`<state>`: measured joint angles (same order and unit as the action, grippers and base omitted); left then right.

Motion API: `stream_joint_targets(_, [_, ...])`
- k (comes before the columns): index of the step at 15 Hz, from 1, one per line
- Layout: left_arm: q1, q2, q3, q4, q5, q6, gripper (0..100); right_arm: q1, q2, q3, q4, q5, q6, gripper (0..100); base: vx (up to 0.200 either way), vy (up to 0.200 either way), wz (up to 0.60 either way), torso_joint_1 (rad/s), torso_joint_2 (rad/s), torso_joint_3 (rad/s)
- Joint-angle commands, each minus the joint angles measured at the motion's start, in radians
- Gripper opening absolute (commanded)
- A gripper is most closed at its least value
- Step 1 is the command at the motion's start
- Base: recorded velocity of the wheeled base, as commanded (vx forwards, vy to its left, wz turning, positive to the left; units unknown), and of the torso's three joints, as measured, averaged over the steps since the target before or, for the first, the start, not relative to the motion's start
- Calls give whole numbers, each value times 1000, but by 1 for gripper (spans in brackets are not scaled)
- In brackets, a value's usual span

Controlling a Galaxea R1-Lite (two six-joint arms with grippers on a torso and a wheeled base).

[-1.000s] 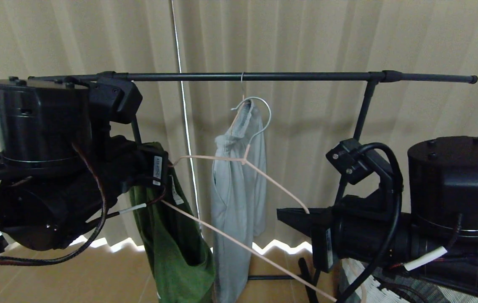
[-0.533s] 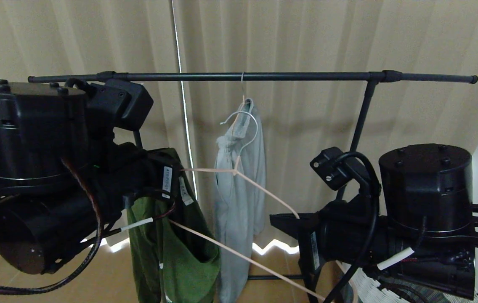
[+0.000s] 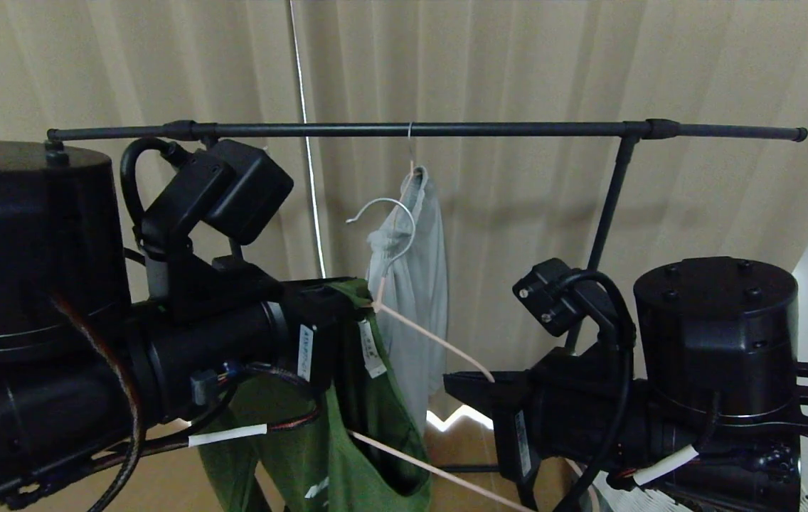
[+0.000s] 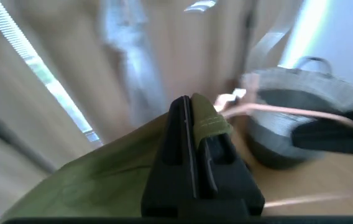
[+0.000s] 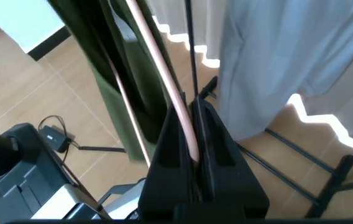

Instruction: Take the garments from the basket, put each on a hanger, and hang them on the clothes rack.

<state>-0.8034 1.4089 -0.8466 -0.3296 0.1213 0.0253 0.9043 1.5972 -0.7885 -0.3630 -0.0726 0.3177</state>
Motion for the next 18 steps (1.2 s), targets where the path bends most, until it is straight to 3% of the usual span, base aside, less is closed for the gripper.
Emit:
stream_joint_targets(1, [0, -16, 4, -2, -46, 2, 0, 5, 9, 0, -4, -4, 0, 0, 0, 0, 0, 0, 0, 0])
stream_joint_targets(10, [-42, -47, 72, -3, -55, 39, 0, 2, -25, -9, -4, -42, -2, 0, 0, 0, 0, 0, 0, 0])
stream_joint_targets(11, [-42, -50, 81, -5, -55, 47, 100, 1, -25, -9, -4, -42, -2, 0, 0, 0, 0, 0, 0, 0])
stream_joint_targets(18, [-36, -91, 121, -43, -55, 94, 100, -38, -49, -3, -57, -61, -23, 0, 0, 0, 0, 0, 0, 0])
